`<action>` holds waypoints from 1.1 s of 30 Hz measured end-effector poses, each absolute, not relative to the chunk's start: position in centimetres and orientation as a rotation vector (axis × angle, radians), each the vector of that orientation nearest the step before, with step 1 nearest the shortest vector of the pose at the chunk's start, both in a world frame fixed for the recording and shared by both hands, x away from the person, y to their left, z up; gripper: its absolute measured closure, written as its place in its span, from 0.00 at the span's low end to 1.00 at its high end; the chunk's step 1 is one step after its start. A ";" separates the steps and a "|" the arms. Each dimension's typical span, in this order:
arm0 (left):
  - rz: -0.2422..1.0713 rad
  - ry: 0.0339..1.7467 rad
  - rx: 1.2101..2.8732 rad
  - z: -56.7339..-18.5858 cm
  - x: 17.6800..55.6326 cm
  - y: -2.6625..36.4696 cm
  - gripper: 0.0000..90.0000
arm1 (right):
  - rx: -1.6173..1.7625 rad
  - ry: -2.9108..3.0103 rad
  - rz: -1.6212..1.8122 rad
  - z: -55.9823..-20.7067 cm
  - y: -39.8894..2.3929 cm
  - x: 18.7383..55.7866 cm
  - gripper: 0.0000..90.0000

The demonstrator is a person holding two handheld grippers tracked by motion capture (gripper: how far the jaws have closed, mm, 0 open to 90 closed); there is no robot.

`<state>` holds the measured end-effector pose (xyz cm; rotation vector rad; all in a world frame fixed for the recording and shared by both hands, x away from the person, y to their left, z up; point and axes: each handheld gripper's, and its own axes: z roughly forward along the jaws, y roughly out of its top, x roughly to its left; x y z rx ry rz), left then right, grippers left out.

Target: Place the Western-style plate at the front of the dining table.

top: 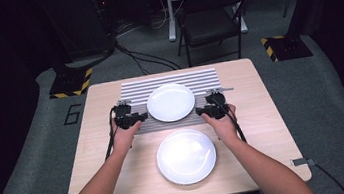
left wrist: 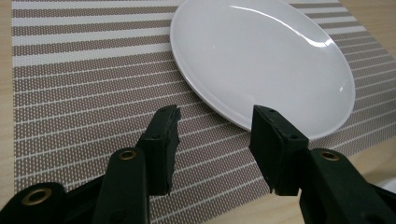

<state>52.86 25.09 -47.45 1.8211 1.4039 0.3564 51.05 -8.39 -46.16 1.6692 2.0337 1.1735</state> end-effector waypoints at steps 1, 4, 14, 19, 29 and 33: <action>0.356 1.404 1.821 -47.4 52.9 25.1 0.57 | 1.668 2.035 1.173 -46.1 -8.5 50.8 0.61; 0.348 1.378 1.842 -47.5 51.9 25.3 0.57 | 1.650 2.042 1.176 -46.1 -8.9 50.0 0.61; 0.374 1.306 1.888 -46.9 49.2 25.5 0.56 | 1.635 2.045 1.184 -46.3 -10.5 47.2 0.60; 0.378 1.283 1.896 -46.8 48.3 25.7 0.57 | 1.646 2.030 1.197 -46.3 -11.1 46.5 0.60; 0.367 1.292 1.883 -47.9 46.5 26.5 0.55 | 1.631 2.017 1.207 -47.0 -11.5 44.9 0.59; 0.345 1.304 1.881 -48.5 46.4 26.8 0.56 | 1.614 2.014 1.196 -47.2 -11.4 44.7 0.58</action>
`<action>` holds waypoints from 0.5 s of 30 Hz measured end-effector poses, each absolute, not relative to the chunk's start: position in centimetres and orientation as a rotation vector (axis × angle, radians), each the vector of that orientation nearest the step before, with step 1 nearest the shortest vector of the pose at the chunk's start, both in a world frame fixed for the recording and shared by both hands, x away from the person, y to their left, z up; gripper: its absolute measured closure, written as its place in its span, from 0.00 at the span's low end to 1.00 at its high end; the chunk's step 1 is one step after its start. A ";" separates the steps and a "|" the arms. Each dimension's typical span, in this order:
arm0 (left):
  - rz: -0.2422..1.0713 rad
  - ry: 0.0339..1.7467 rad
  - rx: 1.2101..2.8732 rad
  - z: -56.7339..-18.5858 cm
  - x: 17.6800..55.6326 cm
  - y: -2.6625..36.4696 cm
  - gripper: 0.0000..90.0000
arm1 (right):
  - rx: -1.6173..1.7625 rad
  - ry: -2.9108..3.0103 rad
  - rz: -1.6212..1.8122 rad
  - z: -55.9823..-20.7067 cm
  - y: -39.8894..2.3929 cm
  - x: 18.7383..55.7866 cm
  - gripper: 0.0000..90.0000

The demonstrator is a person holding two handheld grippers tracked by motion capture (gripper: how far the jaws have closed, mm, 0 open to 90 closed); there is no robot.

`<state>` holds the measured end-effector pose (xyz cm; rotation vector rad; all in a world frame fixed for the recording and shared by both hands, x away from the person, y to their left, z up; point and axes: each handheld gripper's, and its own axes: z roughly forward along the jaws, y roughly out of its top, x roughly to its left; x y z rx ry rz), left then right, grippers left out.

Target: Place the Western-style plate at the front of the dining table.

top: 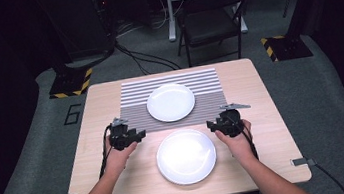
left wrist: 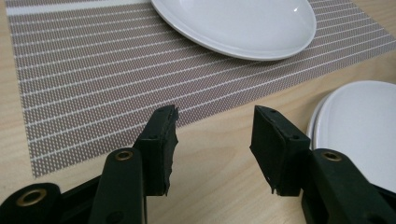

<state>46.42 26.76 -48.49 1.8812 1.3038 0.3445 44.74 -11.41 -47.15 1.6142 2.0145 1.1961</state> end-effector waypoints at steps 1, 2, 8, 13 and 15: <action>0.353 1.296 1.884 -48.7 46.3 26.9 0.56 | 1.614 2.014 1.191 -47.2 -11.4 44.7 0.58; 0.345 1.298 1.889 -49.1 46.2 26.9 0.57 | 1.602 2.011 1.184 -47.6 -11.3 44.5 0.58; 0.373 1.280 1.937 -49.7 46.0 26.6 0.56 | 1.609 2.013 1.150 -48.6 -11.5 44.4 0.57; 0.416 1.239 1.979 -49.9 46.1 26.6 0.51 | 1.626 1.991 1.131 -49.1 -12.3 44.4 0.55; 0.423 1.242 1.967 -49.9 46.1 26.6 0.49 | 1.629 1.994 1.130 -49.2 -12.4 44.4 0.54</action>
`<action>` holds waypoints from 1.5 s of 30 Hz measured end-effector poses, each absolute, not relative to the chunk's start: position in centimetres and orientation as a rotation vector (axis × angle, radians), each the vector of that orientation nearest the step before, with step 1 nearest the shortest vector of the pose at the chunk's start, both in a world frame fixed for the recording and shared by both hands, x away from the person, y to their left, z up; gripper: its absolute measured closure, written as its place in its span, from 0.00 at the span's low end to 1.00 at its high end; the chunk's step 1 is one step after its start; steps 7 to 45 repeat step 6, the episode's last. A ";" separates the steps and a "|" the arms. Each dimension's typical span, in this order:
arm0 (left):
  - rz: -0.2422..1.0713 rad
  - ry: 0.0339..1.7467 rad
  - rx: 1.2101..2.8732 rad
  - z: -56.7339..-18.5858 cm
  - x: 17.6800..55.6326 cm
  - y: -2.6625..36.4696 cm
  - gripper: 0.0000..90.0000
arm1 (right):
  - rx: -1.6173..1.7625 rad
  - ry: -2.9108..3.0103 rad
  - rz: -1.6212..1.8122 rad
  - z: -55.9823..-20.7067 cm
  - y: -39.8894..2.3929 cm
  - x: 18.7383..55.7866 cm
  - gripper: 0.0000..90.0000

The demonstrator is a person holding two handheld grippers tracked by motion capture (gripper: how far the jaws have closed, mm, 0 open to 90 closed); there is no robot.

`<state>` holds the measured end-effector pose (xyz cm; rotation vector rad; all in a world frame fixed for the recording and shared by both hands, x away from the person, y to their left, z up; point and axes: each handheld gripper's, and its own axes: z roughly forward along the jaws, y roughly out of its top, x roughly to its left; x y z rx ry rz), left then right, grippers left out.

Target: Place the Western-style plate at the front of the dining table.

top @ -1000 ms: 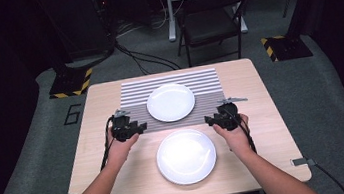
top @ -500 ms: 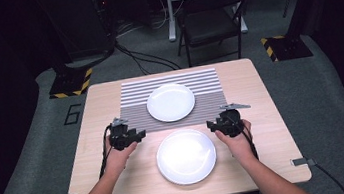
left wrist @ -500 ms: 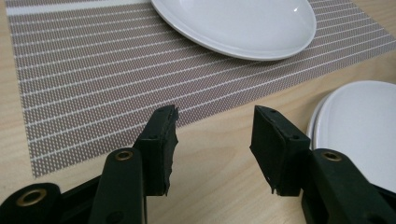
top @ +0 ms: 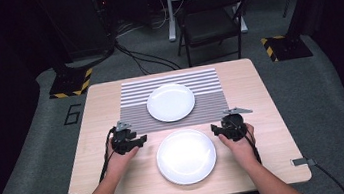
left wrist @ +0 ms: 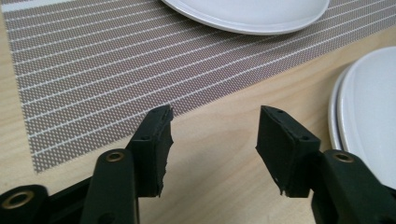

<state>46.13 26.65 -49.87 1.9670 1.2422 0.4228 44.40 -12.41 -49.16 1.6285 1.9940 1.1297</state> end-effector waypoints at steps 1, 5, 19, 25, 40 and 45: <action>0.420 1.241 1.959 -49.9 46.3 26.9 0.48 | 1.624 2.001 1.129 -49.3 -12.5 44.4 0.53; 0.516 1.277 1.929 -49.9 46.9 28.6 0.45 | 1.567 1.965 1.056 -49.4 -13.8 44.7 0.49; 0.516 1.277 1.929 -49.9 46.9 28.6 0.45 | 1.567 1.965 1.056 -49.4 -13.8 44.7 0.49; 0.516 1.277 1.929 -49.9 46.9 28.6 0.45 | 1.567 1.965 1.056 -49.4 -13.8 44.7 0.49; 0.516 1.277 1.929 -49.9 46.9 28.6 0.45 | 1.567 1.965 1.056 -49.4 -13.8 44.7 0.49; 0.516 1.277 1.929 -49.9 46.9 28.6 0.45 | 1.567 1.965 1.056 -49.4 -13.8 44.7 0.49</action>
